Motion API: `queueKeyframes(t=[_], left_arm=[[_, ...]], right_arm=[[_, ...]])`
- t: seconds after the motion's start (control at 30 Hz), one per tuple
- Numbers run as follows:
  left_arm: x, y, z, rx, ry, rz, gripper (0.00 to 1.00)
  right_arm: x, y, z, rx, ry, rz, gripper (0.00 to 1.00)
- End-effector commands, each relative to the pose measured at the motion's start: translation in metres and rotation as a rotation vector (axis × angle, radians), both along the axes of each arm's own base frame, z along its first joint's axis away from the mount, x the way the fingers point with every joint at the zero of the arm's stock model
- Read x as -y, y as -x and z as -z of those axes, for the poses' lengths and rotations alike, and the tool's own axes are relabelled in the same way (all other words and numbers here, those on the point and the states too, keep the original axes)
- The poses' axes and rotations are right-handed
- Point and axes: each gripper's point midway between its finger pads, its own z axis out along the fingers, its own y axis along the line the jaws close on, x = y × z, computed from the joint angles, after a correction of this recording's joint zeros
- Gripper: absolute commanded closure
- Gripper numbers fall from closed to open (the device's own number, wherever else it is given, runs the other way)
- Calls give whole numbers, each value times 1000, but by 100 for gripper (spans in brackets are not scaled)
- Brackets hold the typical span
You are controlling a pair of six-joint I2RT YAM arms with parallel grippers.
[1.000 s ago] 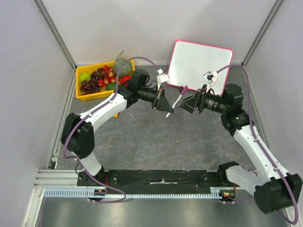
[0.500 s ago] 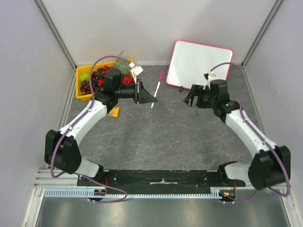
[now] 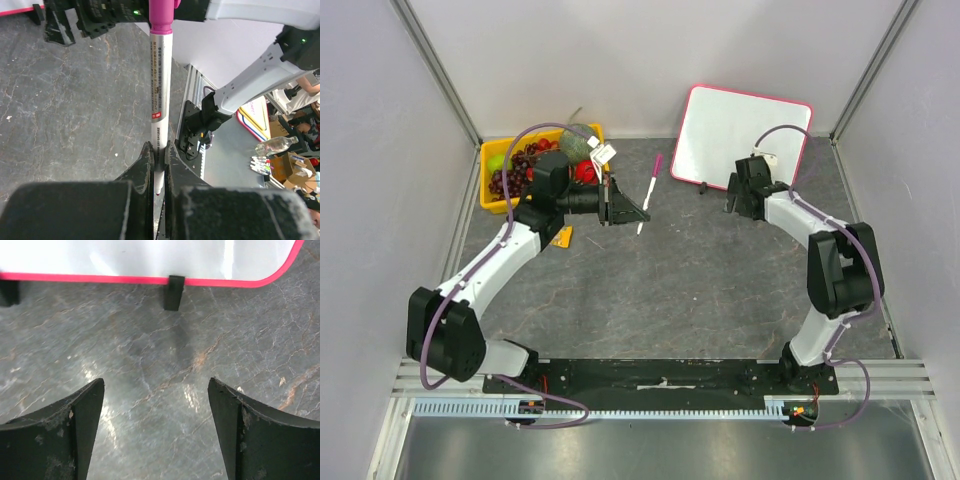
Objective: Write a sentence on the whiteboard
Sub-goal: Move the whiteboard to the center of the board.
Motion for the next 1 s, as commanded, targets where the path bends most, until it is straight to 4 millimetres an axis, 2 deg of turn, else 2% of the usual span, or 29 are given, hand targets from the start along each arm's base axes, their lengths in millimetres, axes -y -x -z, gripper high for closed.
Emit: queueKeyframes(t=[0.0, 0.13, 0.2, 0.33, 0.63, 0.73, 0.77, 0.8, 0.83, 0.97], left_arm=[[-4, 16, -20, 50, 55, 35, 98], [-4, 21, -18, 40, 58, 43, 98], [-5, 22, -17, 40, 59, 43, 98], [-5, 25, -19, 43, 69, 54, 98], [-5, 24, -23, 46, 80, 51, 98], [-4, 24, -23, 43, 80, 51, 98], [-4, 24, -22, 38, 80, 52, 98], [-4, 24, -24, 42, 82, 52, 98], [-4, 22, -23, 40, 80, 48, 98], [-5, 23, -22, 42, 71, 43, 98]], right_arm=[[22, -27, 7, 24, 19, 109, 12], [28, -39, 27, -9, 23, 132, 16], [27, -45, 38, -20, -9, 133, 22], [31, -54, 56, -37, -43, 146, 28], [43, -76, 75, -49, -63, 152, 38], [48, -77, 81, -65, -71, 149, 48], [51, -78, 81, -65, -69, 148, 54], [51, -76, 84, -76, -68, 140, 65], [51, -76, 84, -83, -63, 119, 71], [48, -72, 90, -114, -60, 79, 91]])
